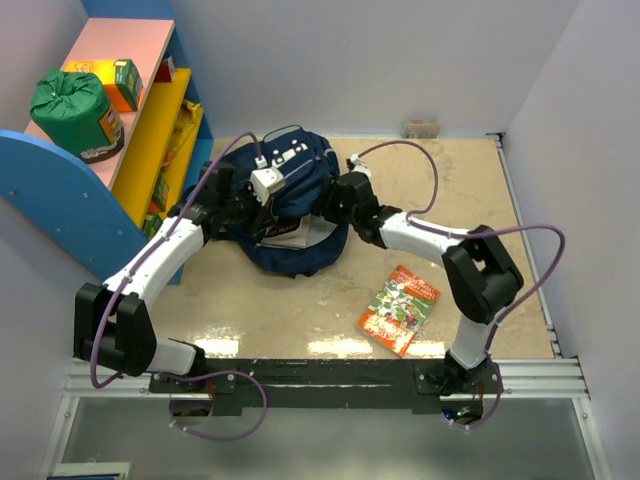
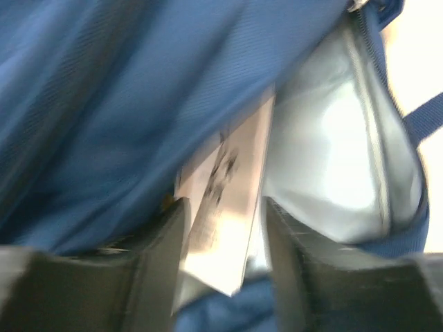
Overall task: Pack the student bag
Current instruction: Place the book in the student bag.
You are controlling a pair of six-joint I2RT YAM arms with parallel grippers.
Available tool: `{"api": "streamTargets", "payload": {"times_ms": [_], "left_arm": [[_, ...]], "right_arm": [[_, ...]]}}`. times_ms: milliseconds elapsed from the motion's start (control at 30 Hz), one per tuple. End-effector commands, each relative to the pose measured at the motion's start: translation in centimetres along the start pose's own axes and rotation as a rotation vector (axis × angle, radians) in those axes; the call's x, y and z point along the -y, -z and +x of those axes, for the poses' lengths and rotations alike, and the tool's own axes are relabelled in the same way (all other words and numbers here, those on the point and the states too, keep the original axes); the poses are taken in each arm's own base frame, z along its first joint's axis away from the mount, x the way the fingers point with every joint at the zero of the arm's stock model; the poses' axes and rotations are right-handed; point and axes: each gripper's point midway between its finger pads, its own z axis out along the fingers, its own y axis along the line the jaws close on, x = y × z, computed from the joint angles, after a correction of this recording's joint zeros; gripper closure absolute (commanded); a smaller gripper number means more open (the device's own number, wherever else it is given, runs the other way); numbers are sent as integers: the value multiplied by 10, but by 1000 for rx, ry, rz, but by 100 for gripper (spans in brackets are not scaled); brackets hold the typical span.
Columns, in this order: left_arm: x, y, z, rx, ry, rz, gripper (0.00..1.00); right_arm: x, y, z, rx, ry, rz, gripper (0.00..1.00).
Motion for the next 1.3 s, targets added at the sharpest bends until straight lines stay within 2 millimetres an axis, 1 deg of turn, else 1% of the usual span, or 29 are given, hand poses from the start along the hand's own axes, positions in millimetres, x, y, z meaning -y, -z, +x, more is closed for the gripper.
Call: {"api": "streamTargets", "payload": {"times_ms": [0,33,100,200,233,267,333,400,433,500,533,600,667,700,733,800,833,900,933,967,1000,1033,1067,1100,1133,1167,1200,1233,1267], "left_arm": [[13,10,-50,175,-107,46,100],[12,10,-51,177,-107,44,100],[13,10,-51,179,-101,45,100],[13,9,-51,176,-91,50,100],[13,9,-51,176,-92,50,100],[13,9,-51,175,-92,47,100],[13,11,-53,177,-96,43,100],[12,12,-53,177,-97,40,100],[12,12,-52,173,-94,38,100],[11,11,-52,172,-93,37,100],[12,11,-51,168,-93,36,100],[10,10,-50,164,-90,33,100],[9,10,-48,159,-87,27,100],[9,10,-48,158,-91,25,100],[9,10,-47,156,-91,21,100],[8,10,-46,153,-92,19,100],[9,9,-46,154,-90,21,100],[9,8,-46,155,-82,25,100],[9,8,-47,159,-80,27,100],[9,8,-49,160,-77,29,100],[9,8,-50,163,-76,29,100],[9,8,-50,164,-76,29,100],[8,7,-50,164,-72,28,100],[8,7,-50,164,-73,29,100],[8,6,-50,164,-73,29,100],[7,6,-50,162,-69,29,100],[8,5,-49,160,-70,32,100],[8,5,-49,160,-70,33,100],[7,4,-49,158,-68,32,100]], "right_arm": [[-21,34,17,-4,106,-80,58],[-23,37,30,-13,114,-103,62],[-24,34,39,-23,115,-103,62],[-35,28,34,-7,111,-121,56],[-46,27,22,32,112,-145,51],[-50,26,16,52,113,-154,49],[-57,15,5,79,105,-147,48],[-67,9,3,71,105,-179,48],[-85,9,-7,96,110,-239,48],[-105,16,-17,122,116,-315,48],[-121,21,-26,144,124,-363,47],[-128,22,-32,153,141,-376,46],[-124,20,-30,129,173,-345,45],[-119,20,-33,131,182,-333,45],[-104,18,-29,127,209,-289,44],[-90,20,-32,131,218,-254,44],[-72,16,-31,121,219,-224,49],[-62,21,-36,130,238,-191,57],[-52,23,-33,121,273,-157,60],[-44,25,-39,142,284,-111,60],[-39,32,-38,133,288,-89,65],[-25,36,-34,113,293,-33,69],[-19,40,-34,113,296,-2,74],[-12,49,-39,130,312,29,81],[-5,55,-37,121,320,55,85],[-2,60,-37,125,321,57,88],[6,64,-25,99,322,47,90],[-6,71,-30,131,306,-14,91],[-7,72,-27,133,298,-39,92]]}}
